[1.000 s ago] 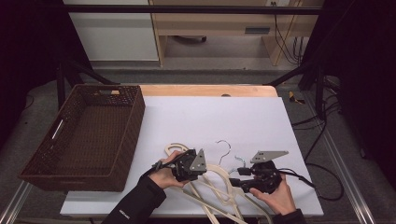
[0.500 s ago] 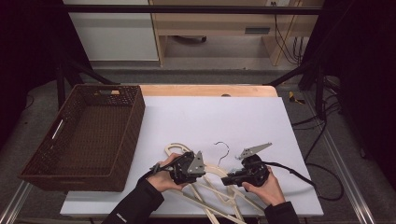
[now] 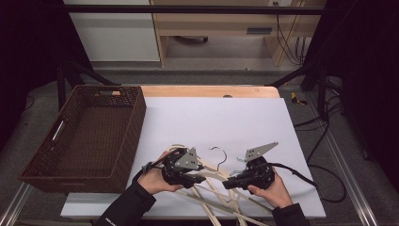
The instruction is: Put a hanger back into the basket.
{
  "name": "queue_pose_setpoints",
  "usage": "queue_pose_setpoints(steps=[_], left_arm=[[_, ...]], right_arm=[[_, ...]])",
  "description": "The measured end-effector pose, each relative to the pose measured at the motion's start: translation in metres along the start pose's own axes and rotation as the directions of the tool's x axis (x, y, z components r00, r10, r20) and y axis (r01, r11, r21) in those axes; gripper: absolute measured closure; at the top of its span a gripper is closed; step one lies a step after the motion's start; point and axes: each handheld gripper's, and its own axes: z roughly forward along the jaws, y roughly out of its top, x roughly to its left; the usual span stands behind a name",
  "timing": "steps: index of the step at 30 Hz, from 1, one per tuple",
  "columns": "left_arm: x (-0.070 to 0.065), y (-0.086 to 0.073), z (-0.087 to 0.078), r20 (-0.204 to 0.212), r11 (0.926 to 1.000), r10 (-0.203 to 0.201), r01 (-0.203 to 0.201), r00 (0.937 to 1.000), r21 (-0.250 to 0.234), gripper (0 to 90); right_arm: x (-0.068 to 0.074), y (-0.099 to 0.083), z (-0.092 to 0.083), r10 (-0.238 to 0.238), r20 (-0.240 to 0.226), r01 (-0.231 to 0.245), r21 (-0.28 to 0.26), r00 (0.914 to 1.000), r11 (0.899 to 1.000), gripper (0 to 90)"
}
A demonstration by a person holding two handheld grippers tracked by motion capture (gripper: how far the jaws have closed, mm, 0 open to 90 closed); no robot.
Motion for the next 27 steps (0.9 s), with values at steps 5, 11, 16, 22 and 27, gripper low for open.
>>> queue_pose_setpoints(steps=[5,11,16,22,27], left_arm=[[0.002,0.002,0.001,0.106,0.9996,-0.010,0.008,0.9943,0.025,70.9],[-0.002,0.003,-0.005,0.125,0.9997,-0.013,0.011,0.9921,0.022,80.0],[-0.015,0.006,-0.015,0.120,0.9999,-0.010,0.012,0.9928,-0.012,85.6],[-0.029,0.012,-0.031,0.023,0.9991,-0.039,0.039,0.9990,-0.018,86.3],[-0.024,0.007,-0.049,-0.078,0.9902,-0.128,0.123,0.9887,-0.066,86.3]], right_arm=[[0.007,0.004,0.002,-0.098,-0.017,0.098,0.022,0.9951,0.995,86.7],[0.007,0.005,0.000,-0.139,-0.016,0.139,-0.005,0.9902,0.990,85.3],[0.009,0.008,-0.012,-0.157,0.000,0.157,-0.106,0.9875,0.982,73.5],[0.015,0.008,-0.032,-0.143,0.073,0.156,-0.232,0.9870,0.960,54.7],[0.018,0.006,-0.055,-0.127,0.214,0.197,-0.343,0.9685,0.919,38.9]])
